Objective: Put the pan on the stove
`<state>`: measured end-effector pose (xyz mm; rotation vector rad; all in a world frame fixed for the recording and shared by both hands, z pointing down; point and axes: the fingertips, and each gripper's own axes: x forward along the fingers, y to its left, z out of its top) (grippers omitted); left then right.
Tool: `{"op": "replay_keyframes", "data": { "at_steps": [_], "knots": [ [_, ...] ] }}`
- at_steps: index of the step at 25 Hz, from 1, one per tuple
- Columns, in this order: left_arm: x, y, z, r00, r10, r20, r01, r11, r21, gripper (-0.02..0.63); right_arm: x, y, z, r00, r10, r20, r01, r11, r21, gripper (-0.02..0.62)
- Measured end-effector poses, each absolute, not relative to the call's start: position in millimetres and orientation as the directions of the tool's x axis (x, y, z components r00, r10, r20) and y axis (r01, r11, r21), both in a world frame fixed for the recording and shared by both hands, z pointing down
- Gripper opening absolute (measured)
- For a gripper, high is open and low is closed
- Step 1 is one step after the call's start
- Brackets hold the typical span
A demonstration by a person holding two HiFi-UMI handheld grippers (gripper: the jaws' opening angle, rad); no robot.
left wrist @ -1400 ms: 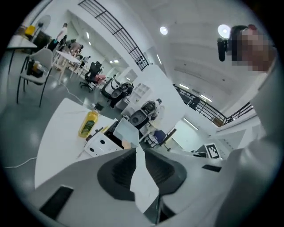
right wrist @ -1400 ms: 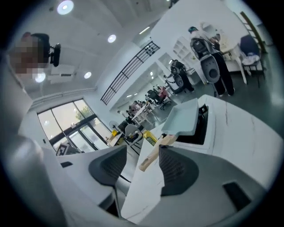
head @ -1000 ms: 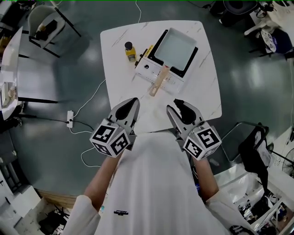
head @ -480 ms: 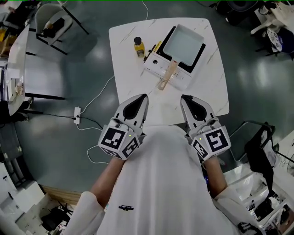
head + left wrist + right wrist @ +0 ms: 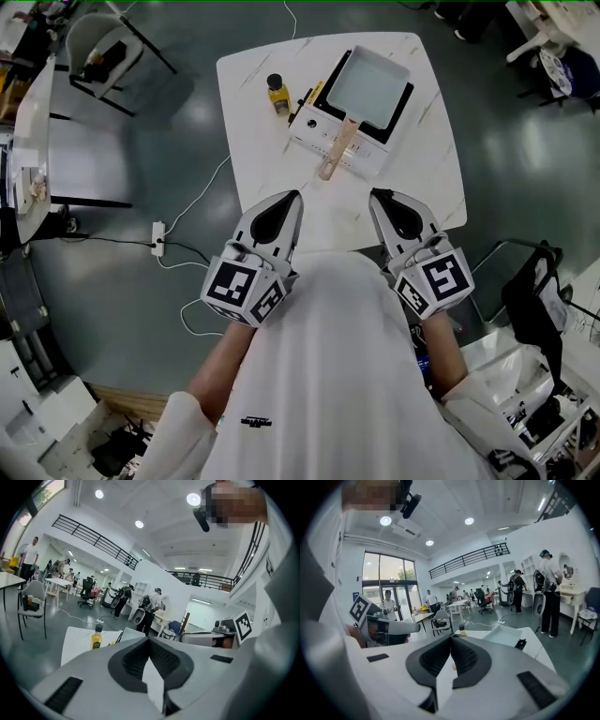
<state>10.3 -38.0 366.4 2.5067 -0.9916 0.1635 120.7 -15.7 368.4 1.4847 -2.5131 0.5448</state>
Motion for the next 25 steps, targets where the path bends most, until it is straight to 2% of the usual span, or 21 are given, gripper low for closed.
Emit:
{"op": "replay_keyframes", "data": {
  "at_steps": [25],
  "knots": [
    [27,-43,373,0.759,-0.590,0.274,-0.649,-0.654,0.389,0.000,129,-18,376,-0.444,-0.827,0.344,-0.894,0.386,-0.228,0.005]
  ]
}}
